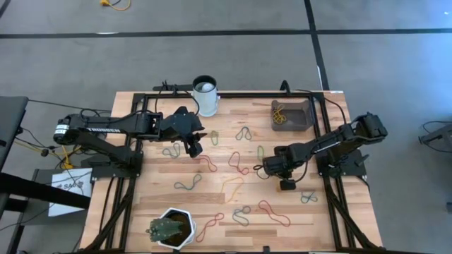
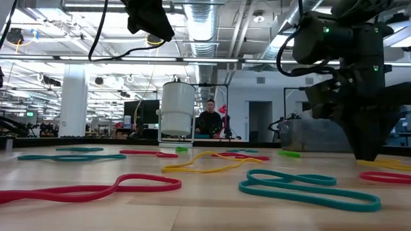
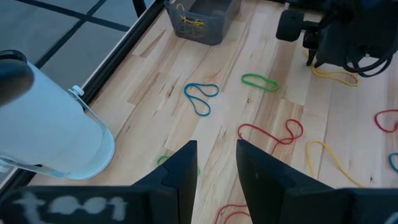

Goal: Pick and place items into bin
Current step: Put the right yellow band into the bin

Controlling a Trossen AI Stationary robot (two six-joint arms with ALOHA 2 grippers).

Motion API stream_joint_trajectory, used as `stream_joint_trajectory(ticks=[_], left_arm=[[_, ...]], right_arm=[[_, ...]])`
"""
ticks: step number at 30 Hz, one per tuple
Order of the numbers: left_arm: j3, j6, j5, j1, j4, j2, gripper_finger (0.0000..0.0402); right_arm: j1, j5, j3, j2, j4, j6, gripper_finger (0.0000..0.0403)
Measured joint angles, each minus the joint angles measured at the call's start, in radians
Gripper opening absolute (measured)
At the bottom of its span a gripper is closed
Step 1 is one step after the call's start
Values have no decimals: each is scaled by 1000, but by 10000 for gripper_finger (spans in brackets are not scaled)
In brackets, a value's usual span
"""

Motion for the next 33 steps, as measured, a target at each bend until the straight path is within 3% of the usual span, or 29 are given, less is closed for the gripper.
stream_joint_trajectory(ticks=[6, 13, 20, 23, 29, 33], left_arm=[[0, 0, 0, 0, 0, 0, 103], [0, 1, 0, 0, 0, 0, 103], [0, 1, 0, 0, 0, 0, 103], [0, 1, -1, 0, 0, 0, 103], [0, 1, -1, 0, 0, 0, 103], [0, 1, -1, 0, 0, 0, 103]], right_arm=[[-46, -4, 1, 1, 12, 41, 53], [-76, -20, 0, -5, 26, 135, 6], [-74, 78, 114, -90, 2, 132, 1], [-99, 197, 210, -150, -104, 121, 1], [-198, 601, 414, -259, -373, 20, 1], [-336, 647, 482, -336, -360, -103, 0]])
